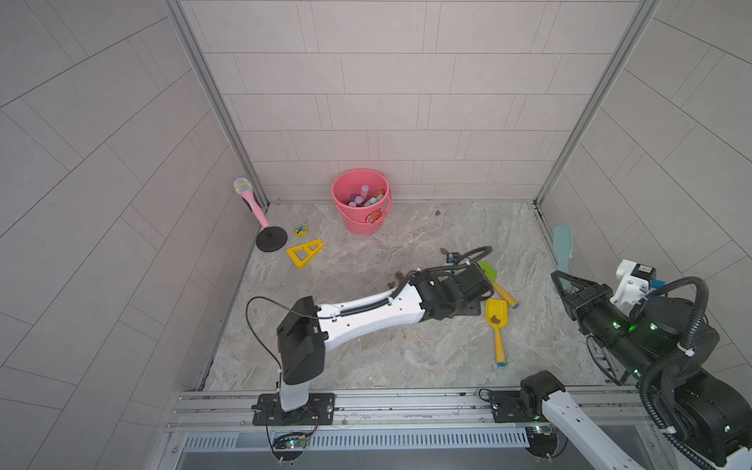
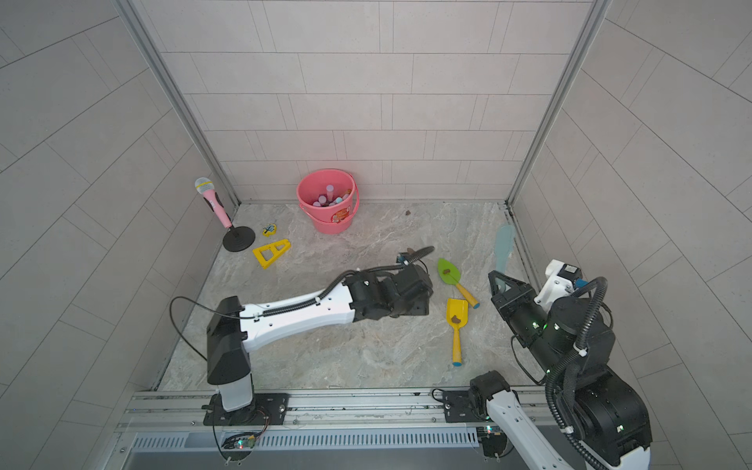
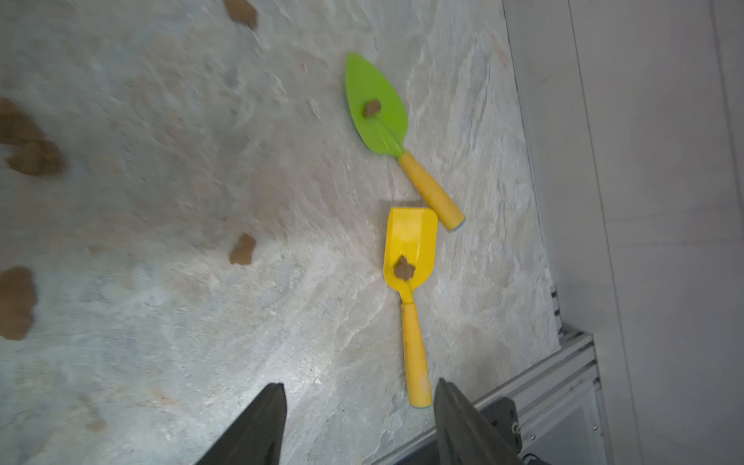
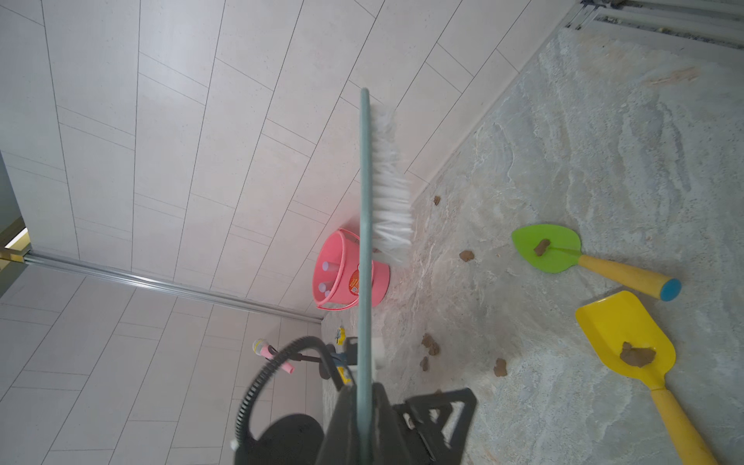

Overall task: Brush the soil off the hand trowel and place it into the bucket
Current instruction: Pick up the hand trowel from the center of the board.

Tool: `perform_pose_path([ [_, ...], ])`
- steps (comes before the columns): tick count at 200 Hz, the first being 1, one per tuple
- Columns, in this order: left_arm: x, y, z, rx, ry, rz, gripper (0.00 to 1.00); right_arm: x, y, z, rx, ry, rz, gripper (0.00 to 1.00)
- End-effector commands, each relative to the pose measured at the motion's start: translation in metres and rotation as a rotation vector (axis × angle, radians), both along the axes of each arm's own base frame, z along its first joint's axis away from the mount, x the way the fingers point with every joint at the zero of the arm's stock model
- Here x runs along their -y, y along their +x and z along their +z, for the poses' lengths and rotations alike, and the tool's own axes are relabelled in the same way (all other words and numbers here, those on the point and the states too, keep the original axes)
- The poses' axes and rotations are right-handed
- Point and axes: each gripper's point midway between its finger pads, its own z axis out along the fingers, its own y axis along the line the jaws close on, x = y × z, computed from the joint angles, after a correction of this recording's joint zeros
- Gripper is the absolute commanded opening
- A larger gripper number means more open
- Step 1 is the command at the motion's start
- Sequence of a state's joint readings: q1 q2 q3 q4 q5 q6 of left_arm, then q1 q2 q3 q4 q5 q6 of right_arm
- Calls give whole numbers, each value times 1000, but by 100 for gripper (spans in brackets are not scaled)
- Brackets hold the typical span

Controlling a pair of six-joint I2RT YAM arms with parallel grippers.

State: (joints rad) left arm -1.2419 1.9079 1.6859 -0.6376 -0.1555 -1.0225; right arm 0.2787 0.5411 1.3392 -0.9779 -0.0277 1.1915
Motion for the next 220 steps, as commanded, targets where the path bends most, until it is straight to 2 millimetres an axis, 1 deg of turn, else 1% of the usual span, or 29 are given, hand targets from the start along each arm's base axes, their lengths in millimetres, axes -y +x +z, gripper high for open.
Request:
perform_pose_path([
  [1, 30, -19, -15, 54, 11, -9, 64, 1, -5, -8, -50, 19, -8, 0],
  [17, 48, -38, -40, 65, 59, -53, 64, -2, -5, -15, -64, 11, 9, 0],
  [36, 62, -53, -70, 57, 130, -97, 64, -7, -2, -27, -81, 5, 36, 0],
  [53, 67, -61, -96, 27, 199, -122, 64, -23, 3, -36, -108, 13, 115, 0],
  [69, 69, -63, -111, 23, 240, -133, 64, -37, 6, -44, -133, 21, 189, 0],
  [83, 75, -63, -119, 26, 237, -159, 64, -41, 6, -48, -141, 17, 214, 0],
  [103, 89, -63, -125, 38, 221, -198, 65, -41, 6, -50, -138, -1, 222, 0],
  [119, 91, -57, -131, 53, 253, -193, 65, -41, 4, -49, -132, -12, 226, 0],
  [131, 92, -54, -138, 45, 278, -189, 65, -41, 4, -49, -133, -18, 228, 0],
  [145, 93, -55, -144, 25, 291, -198, 65, -39, 2, -48, -130, -30, 228, 0],
  [161, 90, -54, -152, 18, 307, -191, 65, -36, 1, -48, -131, -49, 218, 0],
  [177, 84, -52, -156, 12, 332, -176, 62, -36, 2, -49, -131, -56, 215, 0],
  [185, 81, -52, -157, 12, 346, -173, 60, -36, 2, -49, -133, -55, 213, 0],
  [220, 70, -53, -159, 8, 388, -178, 40, -35, 3, -55, -145, -56, 208, 0],
])
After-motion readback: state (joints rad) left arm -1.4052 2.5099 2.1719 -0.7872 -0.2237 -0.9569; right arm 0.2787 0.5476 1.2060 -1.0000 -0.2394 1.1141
